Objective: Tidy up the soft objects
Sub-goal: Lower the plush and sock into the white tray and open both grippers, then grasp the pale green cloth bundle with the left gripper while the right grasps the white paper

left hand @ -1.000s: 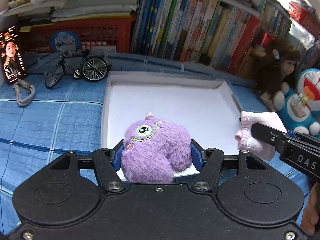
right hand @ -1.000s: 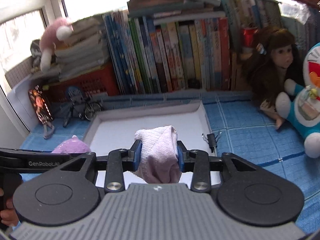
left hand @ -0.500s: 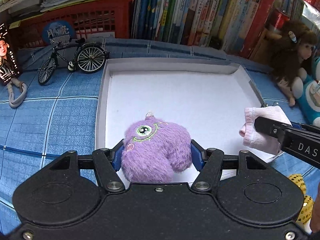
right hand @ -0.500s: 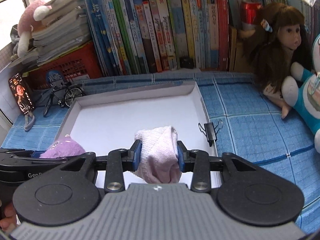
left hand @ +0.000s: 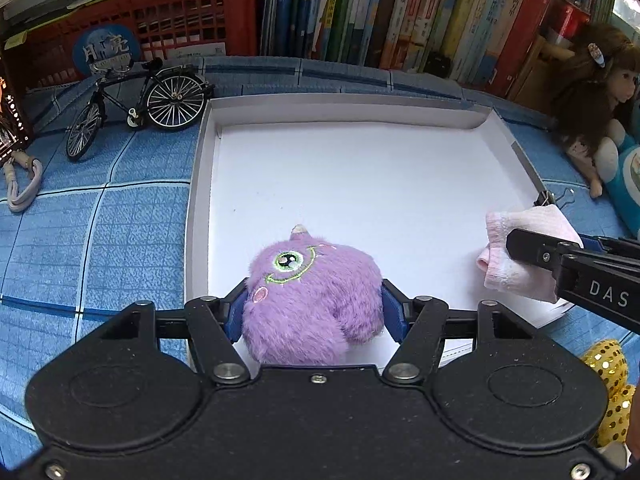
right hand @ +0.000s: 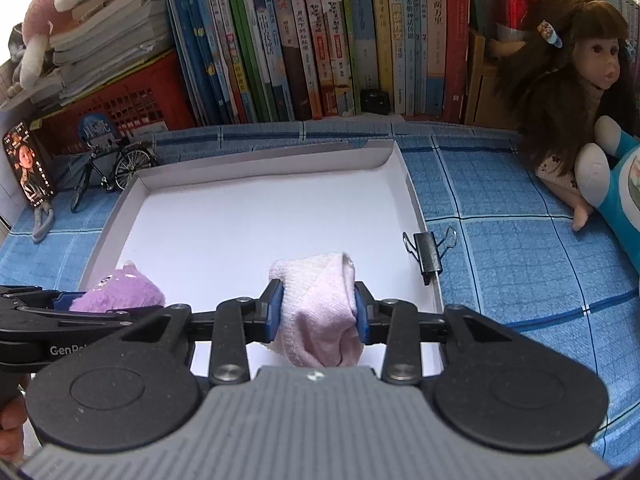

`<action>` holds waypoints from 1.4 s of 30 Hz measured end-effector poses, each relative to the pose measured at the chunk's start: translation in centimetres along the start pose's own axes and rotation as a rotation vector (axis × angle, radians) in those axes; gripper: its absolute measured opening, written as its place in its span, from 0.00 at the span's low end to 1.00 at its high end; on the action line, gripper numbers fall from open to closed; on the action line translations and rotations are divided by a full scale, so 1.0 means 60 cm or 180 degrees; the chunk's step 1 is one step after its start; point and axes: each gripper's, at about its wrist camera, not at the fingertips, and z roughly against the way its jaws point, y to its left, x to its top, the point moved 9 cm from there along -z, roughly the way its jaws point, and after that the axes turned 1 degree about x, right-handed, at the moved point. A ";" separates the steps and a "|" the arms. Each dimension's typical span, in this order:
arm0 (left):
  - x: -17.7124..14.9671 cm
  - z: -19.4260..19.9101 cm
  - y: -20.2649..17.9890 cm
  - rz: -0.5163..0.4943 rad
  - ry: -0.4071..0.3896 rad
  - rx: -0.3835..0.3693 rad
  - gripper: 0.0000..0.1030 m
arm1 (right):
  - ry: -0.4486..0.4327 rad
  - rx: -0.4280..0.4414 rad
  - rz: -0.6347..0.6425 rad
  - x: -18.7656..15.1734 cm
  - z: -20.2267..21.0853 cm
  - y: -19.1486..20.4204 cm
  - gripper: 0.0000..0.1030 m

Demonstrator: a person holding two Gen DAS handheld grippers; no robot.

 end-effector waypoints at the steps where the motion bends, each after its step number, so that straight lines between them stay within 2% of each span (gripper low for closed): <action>1: -0.001 -0.002 0.001 -0.0001 0.0006 0.0000 0.61 | 0.0006 -0.0001 0.0000 0.000 -0.001 0.000 0.41; 12: -0.007 -0.018 0.007 0.0062 0.0082 -0.0021 0.61 | 0.0065 -0.0026 0.0017 -0.002 -0.009 0.003 0.42; 15: -0.003 -0.014 0.006 0.0030 0.0044 -0.0010 0.61 | 0.0044 -0.0056 0.0027 0.001 -0.007 0.005 0.51; 16: -0.001 -0.012 0.006 0.0021 0.0021 -0.0007 0.64 | 0.0024 -0.0059 0.0027 0.002 -0.005 0.005 0.58; 17: 0.001 -0.008 0.006 0.0015 -0.0013 -0.0013 0.66 | 0.0002 -0.0042 0.0021 0.004 -0.001 0.006 0.61; 19: 0.005 0.002 0.006 0.0027 -0.0082 -0.0018 0.76 | -0.0035 -0.0025 -0.0015 0.007 0.007 0.007 0.65; 25: 0.009 0.051 0.009 0.0077 -0.0251 -0.0113 0.82 | -0.0205 0.0013 -0.0007 0.012 0.046 0.013 0.69; 29: -0.001 0.091 0.012 0.0018 -0.0363 -0.0111 0.82 | -0.0354 0.0031 0.0059 0.011 0.083 0.022 0.72; 34: -0.024 0.152 0.012 -0.0098 -0.0554 -0.0078 0.83 | -0.0608 0.0094 0.0182 0.003 0.144 0.043 0.76; 42: -0.077 0.244 0.009 -0.0207 -0.0866 -0.0198 0.85 | -0.0990 0.0227 0.0417 -0.032 0.237 0.075 0.80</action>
